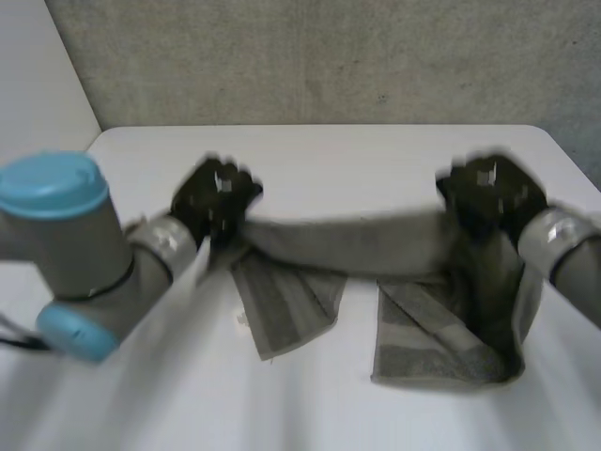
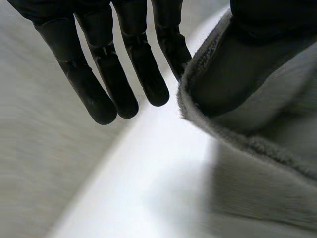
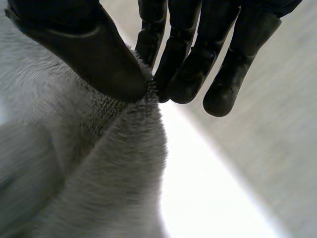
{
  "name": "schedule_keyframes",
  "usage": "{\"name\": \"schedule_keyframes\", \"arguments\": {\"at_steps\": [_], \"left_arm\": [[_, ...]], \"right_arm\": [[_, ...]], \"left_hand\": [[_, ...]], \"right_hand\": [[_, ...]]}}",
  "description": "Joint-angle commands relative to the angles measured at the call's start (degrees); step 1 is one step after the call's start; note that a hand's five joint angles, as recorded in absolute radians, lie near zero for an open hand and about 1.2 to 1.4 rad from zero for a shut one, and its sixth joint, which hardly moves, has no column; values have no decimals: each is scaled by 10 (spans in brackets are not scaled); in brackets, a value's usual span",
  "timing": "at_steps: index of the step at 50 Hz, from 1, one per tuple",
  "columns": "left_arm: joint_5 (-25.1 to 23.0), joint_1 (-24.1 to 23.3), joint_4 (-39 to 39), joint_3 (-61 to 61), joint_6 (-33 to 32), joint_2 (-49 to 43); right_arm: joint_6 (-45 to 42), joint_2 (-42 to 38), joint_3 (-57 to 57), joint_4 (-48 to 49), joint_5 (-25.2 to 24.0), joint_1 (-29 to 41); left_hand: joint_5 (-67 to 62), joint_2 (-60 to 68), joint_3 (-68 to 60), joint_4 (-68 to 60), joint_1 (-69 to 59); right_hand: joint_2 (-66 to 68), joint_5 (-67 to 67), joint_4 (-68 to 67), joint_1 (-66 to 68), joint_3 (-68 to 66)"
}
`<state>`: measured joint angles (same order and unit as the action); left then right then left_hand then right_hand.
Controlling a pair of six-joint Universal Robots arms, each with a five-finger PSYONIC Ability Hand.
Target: Fold the towel.
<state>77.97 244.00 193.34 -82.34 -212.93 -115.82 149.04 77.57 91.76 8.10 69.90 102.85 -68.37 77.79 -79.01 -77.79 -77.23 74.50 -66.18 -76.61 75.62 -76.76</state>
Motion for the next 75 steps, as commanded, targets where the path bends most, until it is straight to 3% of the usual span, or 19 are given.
{"name": "schedule_keyframes", "arguments": {"at_steps": [1, 2, 6, 8, 11, 13, 19, 22, 27, 37, 43, 57, 59, 60, 62, 71, 72, 73, 75], "left_arm": [[140, -34, 39, 228, 55, -5], [148, -33, 41, 264, 72, 0], [150, -31, 58, 308, 100, 16], [148, -30, 83, 315, 111, 37], [148, -28, 90, 311, 110, 45], [148, -14, 88, 286, 110, 49], [115, 11, 92, 132, 106, 77], [92, 24, 95, 77, 106, 89], [-13, 74, 123, -138, 103, 136], [-64, 114, 189, -337, 32, 140], [-65, 147, 197, -355, 7, 130], [-65, 147, 214, -305, 7, 17], [-66, 147, 214, -302, 8, 9], [-66, 147, 214, -302, 8, 9], [-66, 143, 214, -305, 8, 8], [-67, 133, 210, -318, 7, 16], [-68, 132, 210, -319, 7, 16], [-68, 132, 210, -319, 7, 16], [-74, 132, 210, -320, 6, 16]], "right_arm": [[124, 122, -78, 230, 100, 25], [147, 146, -98, 250, 123, 24], [163, 149, -157, 225, 124, 26], [163, 127, -213, 113, 95, 27], [160, 104, -236, 50, 71, 27], [151, 62, -253, -48, 34, 33], [66, 34, -192, -138, -2, 36], [34, 29, -167, -143, -5, 40], [-64, -13, -71, -143, 3, 90], [-67, -54, 13, -133, 4, 118], [-21, -53, 33, -117, 19, 115], [-8, -45, 84, -52, 8, 109], [2, -46, 91, -38, 10, 106], [2, -46, 91, -38, 10, 106], [30, -46, 91, -34, 10, 101], [112, -46, 88, -25, 12, 91], [114, -46, 87, -26, 13, 91], [114, -46, 87, -26, 13, 91], [114, -49, 86, -26, 17, 91]], "left_hand": [[-16, 22, -10, -22, -28], [-16, 22, -10, -22, -28], [-16, 22, -10, -22, -28], [-16, 22, -10, -22, -28], [-16, 22, -10, -22, -28], [-16, 22, -10, -22, -28], [-16, 22, -10, -22, -28], [-16, 22, -10, -22, -28], [-16, 22, -10, -22, -28], [-16, 22, -10, -22, -28], [-16, 22, -10, -22, -28], [-16, 22, -10, -22, -28], [188, -182, 194, 182, 176], [189, -183, 195, 183, 177], [329, -324, 336, 324, 318], [365, -360, 372, 360, 354], [345, -340, 352, 340, 334], [345, -339, 352, 339, 334], [247, -241, 253, 241, 235]], "right_hand": [[55, -38, -34, 44, -32], [55, -38, -34, 44, -32], [55, -38, -34, 44, -32], [55, -38, -34, 44, -32], [55, -38, -34, 44, -32], [55, -38, -34, 44, -32], [55, -38, -34, 44, -32], [55, -38, -34, 44, -32], [55, -38, -34, 44, -32], [55, -38, -34, 44, -32], [55, -38, -34, 44, -32], [55, -38, -34, 44, -32], [55, -38, -34, 44, -32], [55, -38, -34, 44, -32], [55, -38, -34, 44, -32], [55, -38, -34, 44, -32], [-43, 59, 64, -54, 65], [-44, 60, 65, -55, 66], [-263, 280, 284, -274, 286]]}}
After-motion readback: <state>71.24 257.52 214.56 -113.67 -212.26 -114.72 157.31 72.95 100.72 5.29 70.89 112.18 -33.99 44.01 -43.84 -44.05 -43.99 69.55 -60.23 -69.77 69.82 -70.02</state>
